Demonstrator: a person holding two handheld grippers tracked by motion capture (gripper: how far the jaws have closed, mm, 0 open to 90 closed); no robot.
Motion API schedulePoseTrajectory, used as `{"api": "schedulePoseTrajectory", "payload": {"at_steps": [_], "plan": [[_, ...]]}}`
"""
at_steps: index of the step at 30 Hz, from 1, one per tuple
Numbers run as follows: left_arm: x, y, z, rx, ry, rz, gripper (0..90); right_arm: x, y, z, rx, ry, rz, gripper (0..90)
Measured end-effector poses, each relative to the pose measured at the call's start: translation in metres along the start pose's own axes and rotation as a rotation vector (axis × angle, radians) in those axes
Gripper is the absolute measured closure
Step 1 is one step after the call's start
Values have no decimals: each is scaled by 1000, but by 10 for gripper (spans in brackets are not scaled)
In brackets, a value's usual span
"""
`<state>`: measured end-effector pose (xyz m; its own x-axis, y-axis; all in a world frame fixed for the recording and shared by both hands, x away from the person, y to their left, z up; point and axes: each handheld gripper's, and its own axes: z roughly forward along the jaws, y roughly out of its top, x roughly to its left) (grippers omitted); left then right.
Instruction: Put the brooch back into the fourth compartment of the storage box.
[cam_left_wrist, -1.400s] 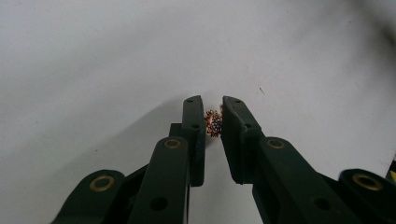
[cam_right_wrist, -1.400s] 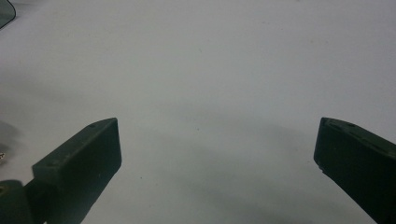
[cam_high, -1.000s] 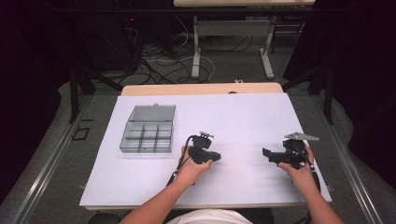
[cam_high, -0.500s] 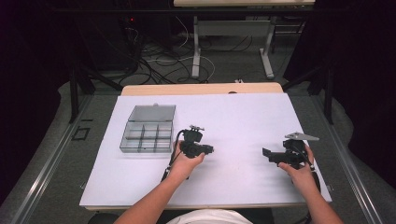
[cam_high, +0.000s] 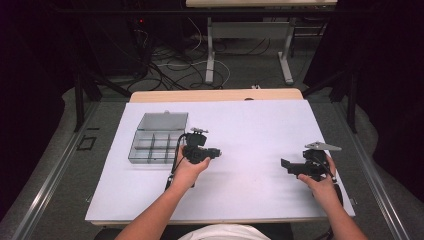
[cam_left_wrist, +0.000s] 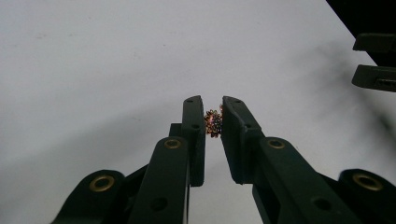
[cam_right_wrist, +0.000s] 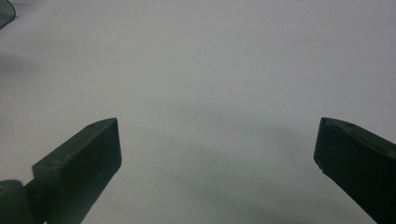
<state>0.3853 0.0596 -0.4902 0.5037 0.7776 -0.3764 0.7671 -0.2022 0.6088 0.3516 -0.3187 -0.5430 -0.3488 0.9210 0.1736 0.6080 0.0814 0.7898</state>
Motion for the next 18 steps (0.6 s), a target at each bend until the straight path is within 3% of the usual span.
{"api": "schedulePoseTrajectory", "payload": {"at_steps": [18], "plan": [[28,3,-44,-70,40,-49,801,0,0,0,1,1,-2,5]]}}
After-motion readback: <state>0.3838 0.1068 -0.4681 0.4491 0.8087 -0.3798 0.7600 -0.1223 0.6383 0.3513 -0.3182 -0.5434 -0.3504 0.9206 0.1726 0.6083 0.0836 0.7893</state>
